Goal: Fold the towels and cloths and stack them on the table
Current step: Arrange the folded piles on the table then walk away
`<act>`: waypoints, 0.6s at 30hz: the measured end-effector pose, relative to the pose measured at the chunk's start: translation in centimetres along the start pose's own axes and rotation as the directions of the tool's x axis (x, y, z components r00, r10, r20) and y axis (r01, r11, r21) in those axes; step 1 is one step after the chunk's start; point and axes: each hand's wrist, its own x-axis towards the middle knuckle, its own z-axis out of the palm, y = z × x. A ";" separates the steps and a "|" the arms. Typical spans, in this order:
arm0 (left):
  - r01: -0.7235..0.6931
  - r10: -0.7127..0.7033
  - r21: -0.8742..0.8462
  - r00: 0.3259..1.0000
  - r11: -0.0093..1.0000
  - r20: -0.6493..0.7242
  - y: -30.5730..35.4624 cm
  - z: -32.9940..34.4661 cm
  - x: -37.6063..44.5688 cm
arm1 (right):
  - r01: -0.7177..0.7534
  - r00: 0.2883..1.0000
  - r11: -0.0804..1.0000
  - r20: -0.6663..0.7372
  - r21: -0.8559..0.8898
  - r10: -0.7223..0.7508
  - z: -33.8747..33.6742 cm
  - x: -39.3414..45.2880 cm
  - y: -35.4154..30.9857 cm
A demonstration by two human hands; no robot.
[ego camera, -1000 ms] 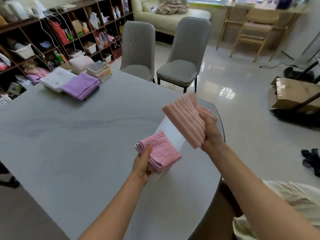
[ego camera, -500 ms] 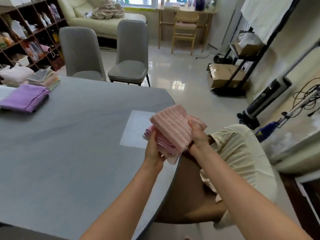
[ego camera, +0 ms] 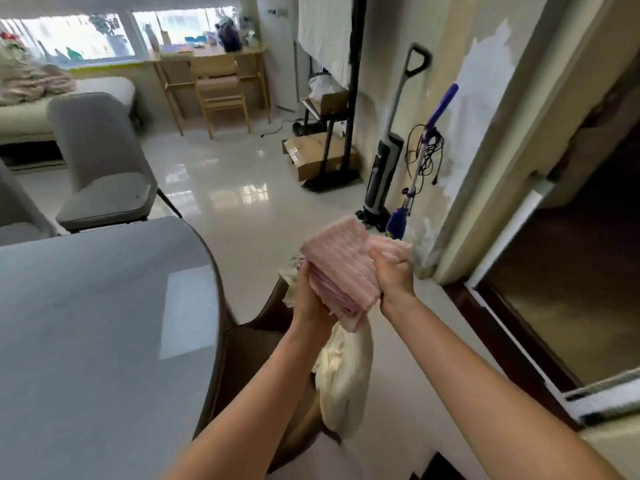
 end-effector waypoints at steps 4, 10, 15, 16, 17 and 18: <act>0.070 -0.077 0.141 0.996 0.988 0.050 -6.1 9.1 0.4 | 0.140 0.987 0.989 -0.076 -0.048 -0.144 -8.9 4.5 -1.9; 0.156 -0.151 0.202 0.988 0.967 -0.038 -12.5 20.4 4.5 | 0.148 0.975 0.981 -0.147 -0.126 -0.166 -20.1 12.5 -6.3; 0.180 -0.164 0.323 0.984 0.929 -0.075 -15.4 25.9 7.2 | 0.027 0.870 0.842 -0.402 -0.538 -0.285 -27.6 16.8 -10.1; 0.160 -0.134 0.343 0.986 0.926 -0.098 -15.4 26.8 8.0 | 0.114 0.852 0.804 -0.359 -0.584 -0.381 -28.0 17.5 -11.2; 0.132 -0.097 0.358 0.989 0.924 -0.113 -15.3 27.6 8.8 | 0.231 0.850 0.773 -0.265 -0.591 -0.456 -27.7 18.4 -12.1; 0.092 -0.053 0.381 0.992 0.920 -0.111 -15.0 28.5 9.7 | 0.329 0.873 0.770 -0.136 -0.546 -0.469 -26.8 19.3 -12.6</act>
